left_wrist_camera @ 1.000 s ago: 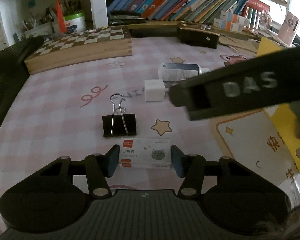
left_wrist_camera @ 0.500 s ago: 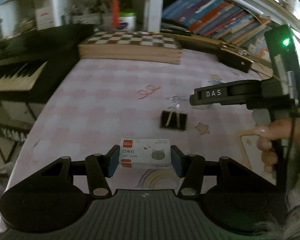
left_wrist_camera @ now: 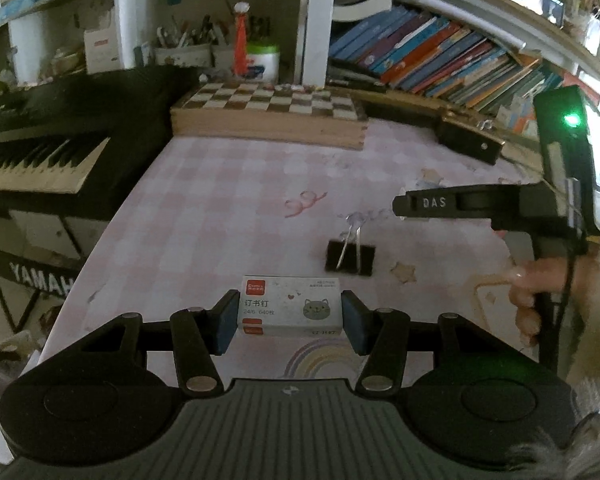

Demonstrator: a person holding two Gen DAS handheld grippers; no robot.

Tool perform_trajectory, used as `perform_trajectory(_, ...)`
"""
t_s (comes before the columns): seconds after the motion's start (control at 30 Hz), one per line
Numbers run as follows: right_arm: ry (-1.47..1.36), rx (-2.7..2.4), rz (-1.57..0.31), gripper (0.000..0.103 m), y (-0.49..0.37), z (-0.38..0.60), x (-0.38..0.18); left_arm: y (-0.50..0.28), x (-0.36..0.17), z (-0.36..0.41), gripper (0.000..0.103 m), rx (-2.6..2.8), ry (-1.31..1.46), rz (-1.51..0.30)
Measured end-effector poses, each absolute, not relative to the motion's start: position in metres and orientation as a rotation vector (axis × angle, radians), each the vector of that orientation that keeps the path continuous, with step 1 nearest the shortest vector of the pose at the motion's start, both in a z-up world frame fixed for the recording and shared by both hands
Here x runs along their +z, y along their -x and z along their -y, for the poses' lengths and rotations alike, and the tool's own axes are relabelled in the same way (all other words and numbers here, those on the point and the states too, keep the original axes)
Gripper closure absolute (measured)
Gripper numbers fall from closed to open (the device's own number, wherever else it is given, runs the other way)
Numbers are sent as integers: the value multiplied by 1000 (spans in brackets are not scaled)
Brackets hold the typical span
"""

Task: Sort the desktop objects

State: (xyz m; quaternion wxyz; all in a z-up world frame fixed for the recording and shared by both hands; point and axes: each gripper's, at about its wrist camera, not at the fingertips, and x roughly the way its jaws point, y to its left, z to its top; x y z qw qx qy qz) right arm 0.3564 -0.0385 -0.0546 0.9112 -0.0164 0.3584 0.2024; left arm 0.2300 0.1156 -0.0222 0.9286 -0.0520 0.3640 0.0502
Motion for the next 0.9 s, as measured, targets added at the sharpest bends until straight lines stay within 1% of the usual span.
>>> perform_trajectory(0.23,18,469,-686,58,-330,53,-20,-225,-6,-114,53,46,111,-684)
perform_trajectory(0.53,1,547,-674,58,-279,80,21,-208,32,-129,53,-54,177,-613)
perform_trajectory(0.7,-14,528,-695,58,-251,89,29,-195,42,-128,53,-129,168,-589)
perform_trajectory(0.9,-55,473,-723,58,-221,91,26,-184,34,-131,53,-190,173,-627)
